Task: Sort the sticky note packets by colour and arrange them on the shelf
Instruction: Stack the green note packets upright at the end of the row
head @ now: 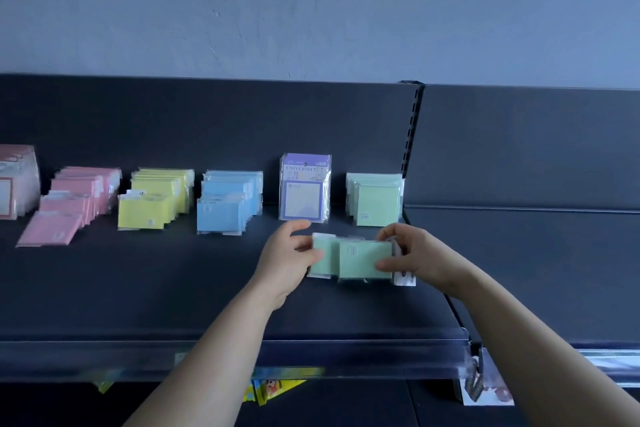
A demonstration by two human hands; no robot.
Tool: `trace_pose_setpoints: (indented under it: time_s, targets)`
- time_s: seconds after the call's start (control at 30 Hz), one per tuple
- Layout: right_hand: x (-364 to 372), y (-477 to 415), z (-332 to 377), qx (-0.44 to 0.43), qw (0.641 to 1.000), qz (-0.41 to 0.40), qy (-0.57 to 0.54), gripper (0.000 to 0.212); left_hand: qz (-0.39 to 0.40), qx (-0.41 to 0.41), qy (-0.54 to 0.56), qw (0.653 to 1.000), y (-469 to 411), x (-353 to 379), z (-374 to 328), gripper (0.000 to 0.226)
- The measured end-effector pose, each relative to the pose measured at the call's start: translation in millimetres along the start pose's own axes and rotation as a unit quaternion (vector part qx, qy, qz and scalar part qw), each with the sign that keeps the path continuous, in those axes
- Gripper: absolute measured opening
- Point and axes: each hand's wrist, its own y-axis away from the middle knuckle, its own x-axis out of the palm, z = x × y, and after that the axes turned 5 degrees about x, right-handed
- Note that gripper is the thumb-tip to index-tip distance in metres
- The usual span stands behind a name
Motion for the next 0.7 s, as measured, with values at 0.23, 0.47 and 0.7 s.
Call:
trace_pose_setpoints:
  time_s: [0.23,0.47,0.7]
  targets:
    - [2.8,-12.8,-13.3,0.002,0.996,-0.084,0.032,0.042,0.058,0.022,0.039,0.997,-8.1,37.7,-3.4,0.035]
    - [-21.8,-25.5,-21.9,-0.012,0.991,-0.129,0.040,0.035,0.057,0.085,-0.060,0.993,-33.1,63.2,-9.6,0.037]
    - [-35.2,-61.1,-14.9,-0.012,0.977,-0.200,0.075,0.040,0.006,0.093,-0.138,0.986,-71.3,87.3,-16.0,0.043]
